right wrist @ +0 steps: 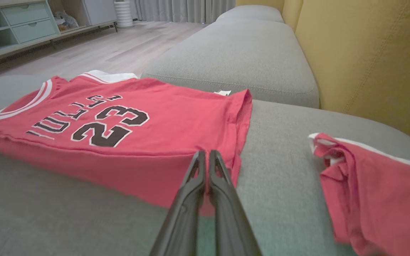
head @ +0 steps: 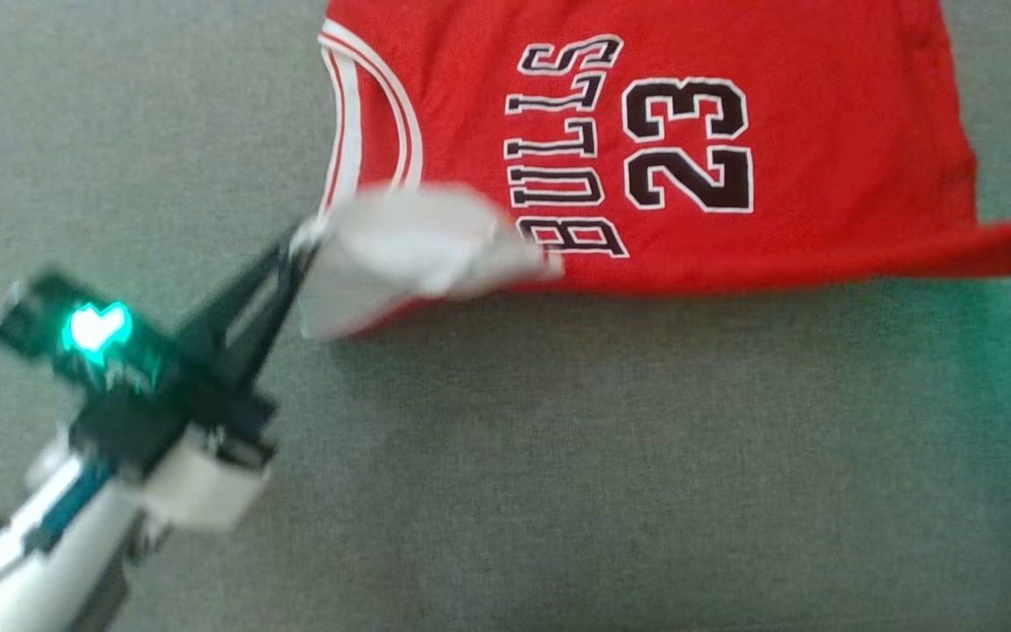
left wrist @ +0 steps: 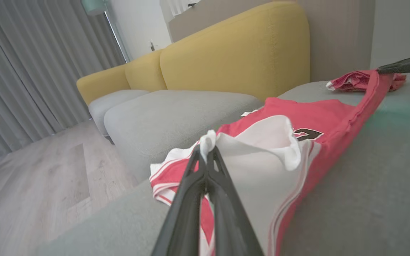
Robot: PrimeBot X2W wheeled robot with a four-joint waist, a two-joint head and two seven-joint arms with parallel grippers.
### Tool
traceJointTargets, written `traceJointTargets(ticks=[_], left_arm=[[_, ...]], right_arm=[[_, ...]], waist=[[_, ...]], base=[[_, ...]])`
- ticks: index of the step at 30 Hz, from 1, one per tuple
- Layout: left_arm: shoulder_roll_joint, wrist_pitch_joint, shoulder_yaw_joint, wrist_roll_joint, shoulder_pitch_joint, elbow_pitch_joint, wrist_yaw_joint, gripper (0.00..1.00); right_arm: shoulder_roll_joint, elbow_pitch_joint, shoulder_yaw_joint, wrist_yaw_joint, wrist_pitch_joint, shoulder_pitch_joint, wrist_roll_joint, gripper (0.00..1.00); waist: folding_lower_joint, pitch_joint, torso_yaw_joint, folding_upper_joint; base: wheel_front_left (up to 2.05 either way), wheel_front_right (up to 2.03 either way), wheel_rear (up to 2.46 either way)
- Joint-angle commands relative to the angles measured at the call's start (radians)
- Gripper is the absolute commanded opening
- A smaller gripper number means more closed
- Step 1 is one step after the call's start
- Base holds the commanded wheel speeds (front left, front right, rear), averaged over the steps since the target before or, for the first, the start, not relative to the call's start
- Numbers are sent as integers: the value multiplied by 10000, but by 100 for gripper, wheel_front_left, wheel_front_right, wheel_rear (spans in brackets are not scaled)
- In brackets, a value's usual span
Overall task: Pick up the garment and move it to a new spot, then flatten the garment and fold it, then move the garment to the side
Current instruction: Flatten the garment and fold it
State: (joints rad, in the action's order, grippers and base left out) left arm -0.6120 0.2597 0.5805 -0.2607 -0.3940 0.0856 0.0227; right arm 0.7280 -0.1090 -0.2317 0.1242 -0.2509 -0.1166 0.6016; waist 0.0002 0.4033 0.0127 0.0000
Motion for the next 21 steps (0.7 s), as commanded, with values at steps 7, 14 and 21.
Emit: traceJointTargets(ticks=[7, 14, 21], left_arm=[[35, 20, -364, 893, -2697, -1039, 585, 0], [309, 20, -215, 1322, -4471, -2139, 848, 0], [779, 20, -226, 1308, -4891, -2785, 895, 100]], right_arm=[[523, -747, -841, 65, -108, -1784, 278, 0], [576, -1464, -1466, 65, -108, -3223, 309, 0], [80, -2221, -1569, 65, -108, -3936, 343, 100]], waist=[[-2, 844, -62, 0], [-2, 1327, -70, 0], [-2, 1530, -94, 0]], base=[[0, 0, 0], [0, 0, 0], [0, 0, 0]])
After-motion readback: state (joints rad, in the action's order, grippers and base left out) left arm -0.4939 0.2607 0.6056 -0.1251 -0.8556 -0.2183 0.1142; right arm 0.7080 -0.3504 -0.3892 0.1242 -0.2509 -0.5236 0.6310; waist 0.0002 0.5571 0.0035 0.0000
